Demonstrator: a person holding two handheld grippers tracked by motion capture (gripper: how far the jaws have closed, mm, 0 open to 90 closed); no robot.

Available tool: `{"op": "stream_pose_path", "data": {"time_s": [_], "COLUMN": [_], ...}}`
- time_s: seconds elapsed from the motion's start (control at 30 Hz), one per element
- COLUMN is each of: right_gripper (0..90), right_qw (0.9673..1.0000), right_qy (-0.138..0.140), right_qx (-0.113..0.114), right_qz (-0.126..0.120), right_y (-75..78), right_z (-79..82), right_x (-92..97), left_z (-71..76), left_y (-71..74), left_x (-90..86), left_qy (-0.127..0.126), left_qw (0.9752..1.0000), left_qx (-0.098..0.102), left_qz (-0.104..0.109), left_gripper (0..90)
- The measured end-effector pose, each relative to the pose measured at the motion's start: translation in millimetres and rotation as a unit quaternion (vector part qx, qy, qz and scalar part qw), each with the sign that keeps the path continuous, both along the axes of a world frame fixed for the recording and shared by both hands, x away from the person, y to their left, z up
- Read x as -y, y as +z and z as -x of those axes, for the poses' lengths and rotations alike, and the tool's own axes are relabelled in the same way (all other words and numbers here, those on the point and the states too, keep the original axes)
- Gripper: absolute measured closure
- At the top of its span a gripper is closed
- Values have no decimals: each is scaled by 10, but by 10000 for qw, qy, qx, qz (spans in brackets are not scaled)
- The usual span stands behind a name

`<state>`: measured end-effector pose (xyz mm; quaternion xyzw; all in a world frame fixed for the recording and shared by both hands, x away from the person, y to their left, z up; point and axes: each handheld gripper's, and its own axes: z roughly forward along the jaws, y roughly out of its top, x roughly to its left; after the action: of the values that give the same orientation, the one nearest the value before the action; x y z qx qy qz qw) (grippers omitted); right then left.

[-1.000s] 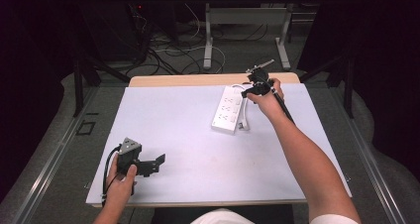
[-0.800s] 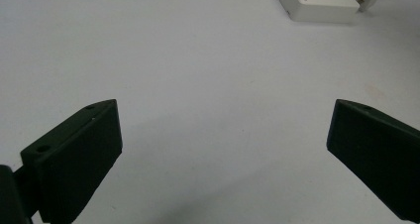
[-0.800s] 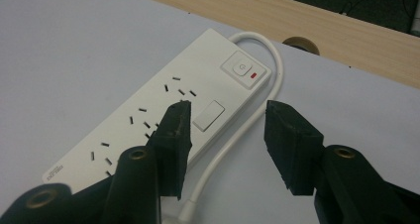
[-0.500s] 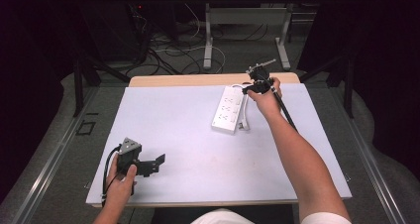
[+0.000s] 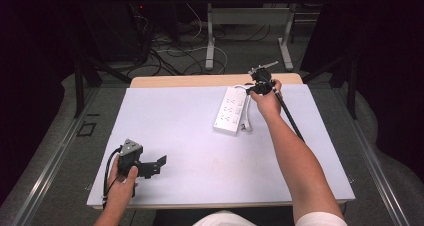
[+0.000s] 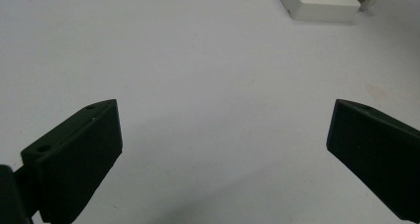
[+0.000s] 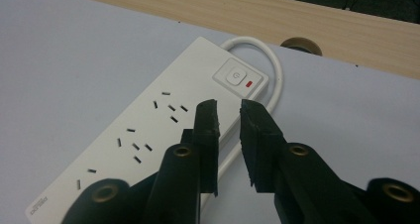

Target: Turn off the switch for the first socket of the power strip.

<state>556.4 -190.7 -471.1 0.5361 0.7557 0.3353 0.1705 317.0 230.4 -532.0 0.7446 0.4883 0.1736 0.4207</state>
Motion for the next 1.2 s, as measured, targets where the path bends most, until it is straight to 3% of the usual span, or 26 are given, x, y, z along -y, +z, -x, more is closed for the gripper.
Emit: {"op": "stream_pose_path", "data": {"time_s": [0.33, 0.7, 1.2], "right_gripper": [897, 900, 900], "right_qw": [10000, 9997, 9992], "right_qy": [61, 163, 279], "right_qx": [16, -135, -294], "right_qz": [-37, -75, 63], "right_y": [-60, -179, -346], "right_z": [-30, -57, -88], "right_x": [-39, -141, -267], "left_z": [0, -4, -4], "left_y": [2, -7, -6], "left_x": [-5, -1, -4], "left_qy": [-24, -8, -25], "left_qw": [10000, 10000, 10000], "left_qx": [-36, -13, -13], "left_qz": [-6, 35, 27], "left_gripper": [5, 5, 5]}}
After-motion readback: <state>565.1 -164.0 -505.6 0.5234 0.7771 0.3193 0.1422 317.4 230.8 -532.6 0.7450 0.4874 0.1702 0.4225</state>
